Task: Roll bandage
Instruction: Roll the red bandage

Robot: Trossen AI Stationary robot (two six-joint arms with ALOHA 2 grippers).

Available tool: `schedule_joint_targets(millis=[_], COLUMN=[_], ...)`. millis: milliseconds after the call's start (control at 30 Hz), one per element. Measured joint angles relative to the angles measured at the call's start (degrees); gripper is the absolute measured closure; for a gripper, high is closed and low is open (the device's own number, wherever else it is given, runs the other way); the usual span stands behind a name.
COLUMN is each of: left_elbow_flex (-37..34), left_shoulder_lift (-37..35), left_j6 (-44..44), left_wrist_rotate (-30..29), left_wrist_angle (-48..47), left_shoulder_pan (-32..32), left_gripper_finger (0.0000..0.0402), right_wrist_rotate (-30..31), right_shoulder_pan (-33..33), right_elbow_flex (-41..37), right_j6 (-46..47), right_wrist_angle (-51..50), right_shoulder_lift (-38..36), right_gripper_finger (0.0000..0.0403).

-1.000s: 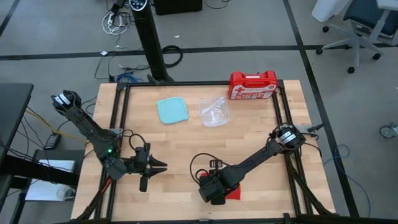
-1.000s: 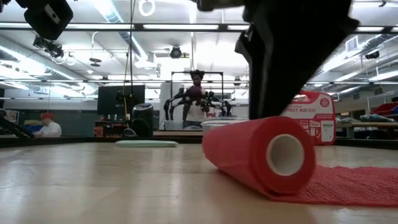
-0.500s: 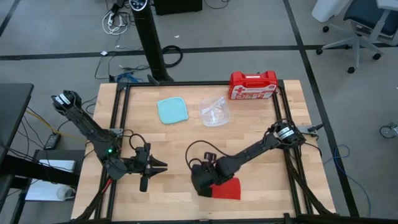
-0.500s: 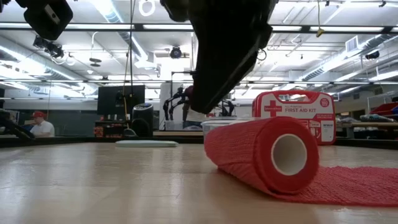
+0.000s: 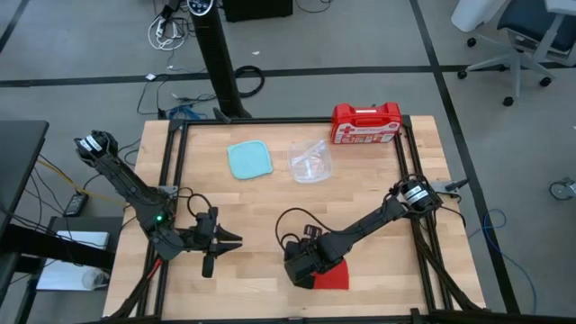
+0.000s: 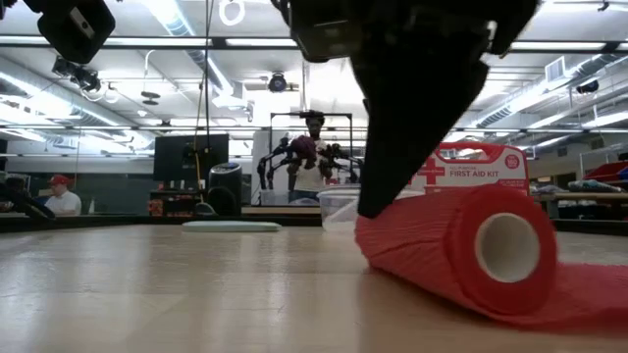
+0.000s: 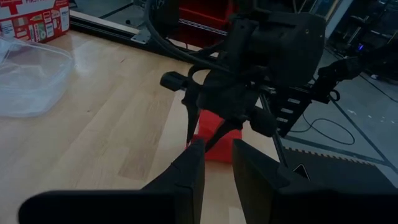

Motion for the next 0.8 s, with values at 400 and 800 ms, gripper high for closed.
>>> schedule_joint_targets(millis=[400,800], left_elbow_flex=[0.0,0.0], left_shoulder_lift=[0.0,0.0], left_j6=[-0.2,-2.8], left_wrist_rotate=[0.1,3.2], left_wrist_angle=[0.0,0.0], left_shoulder_pan=[0.0,0.0], left_gripper_finger=[0.0316,0.0316], right_wrist_rotate=[3.8,6.6], right_shoulder_pan=[1.4,3.0], right_elbow_flex=[-0.2,-0.2], right_j6=[-0.6,0.4], right_wrist_angle=[-3.3,-7.2], right_shoulder_lift=[-2.1,-3.2], right_gripper_finger=[0.0251,0.0251])
